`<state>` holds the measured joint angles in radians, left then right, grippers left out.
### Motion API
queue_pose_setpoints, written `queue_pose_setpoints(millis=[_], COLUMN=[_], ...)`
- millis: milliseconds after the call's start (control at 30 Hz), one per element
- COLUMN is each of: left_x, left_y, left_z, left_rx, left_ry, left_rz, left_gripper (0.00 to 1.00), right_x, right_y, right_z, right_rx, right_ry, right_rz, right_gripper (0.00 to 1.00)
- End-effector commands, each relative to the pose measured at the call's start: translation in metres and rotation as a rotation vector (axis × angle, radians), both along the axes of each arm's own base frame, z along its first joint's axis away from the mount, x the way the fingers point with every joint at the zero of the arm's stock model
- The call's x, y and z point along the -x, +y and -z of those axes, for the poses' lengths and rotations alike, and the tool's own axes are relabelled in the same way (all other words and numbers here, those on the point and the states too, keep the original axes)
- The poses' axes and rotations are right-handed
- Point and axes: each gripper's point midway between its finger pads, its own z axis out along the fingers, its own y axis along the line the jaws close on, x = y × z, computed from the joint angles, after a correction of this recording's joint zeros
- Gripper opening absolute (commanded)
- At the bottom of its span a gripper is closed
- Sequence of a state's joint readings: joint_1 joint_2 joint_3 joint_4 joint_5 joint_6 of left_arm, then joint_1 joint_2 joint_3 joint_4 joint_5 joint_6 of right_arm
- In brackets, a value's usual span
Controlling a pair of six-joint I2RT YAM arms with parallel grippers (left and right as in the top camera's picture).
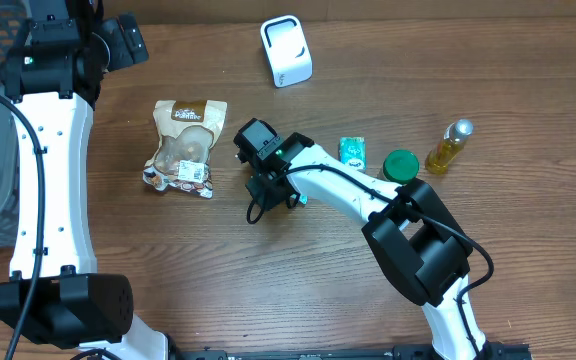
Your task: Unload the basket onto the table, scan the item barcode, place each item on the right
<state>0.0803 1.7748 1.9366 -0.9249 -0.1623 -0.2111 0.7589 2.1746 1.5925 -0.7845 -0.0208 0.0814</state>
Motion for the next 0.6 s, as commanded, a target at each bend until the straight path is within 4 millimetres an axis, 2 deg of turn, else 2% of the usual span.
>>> queue_pose_setpoints(millis=[0,133,233,467,567], left_x=[-0.001,-0.001,-0.001,-0.001,-0.001], left_y=[0.004,0.005,0.004,0.005,0.004], left_z=[-0.002,-0.002,-0.002,-0.002,-0.002], left_rx=[0.0,0.0,0.0,0.0,0.0], left_ry=[-0.008,-0.008,-0.008,-0.008,-0.008], left_rz=[-0.023,-0.024,-0.023,-0.023,-0.023], left_gripper=[1.0,1.0,1.0,1.0,1.0], right_x=[-0.013,-0.028,-0.029,-0.024,-0.019], right_y=[0.006,0.006,0.01,0.006,-0.004], right_z=[-0.006,-0.012,-0.024,-0.088,-0.091], right_rx=[-0.025,-0.016,-0.028,-0.029,0.018], right_ry=[-0.061,-0.133,-0.131,-0.123,-0.12], right_rz=[0.004,0.022,0.019,0.016,0.0], right_gripper=[0.11,0.15,0.19,0.35,0.4])
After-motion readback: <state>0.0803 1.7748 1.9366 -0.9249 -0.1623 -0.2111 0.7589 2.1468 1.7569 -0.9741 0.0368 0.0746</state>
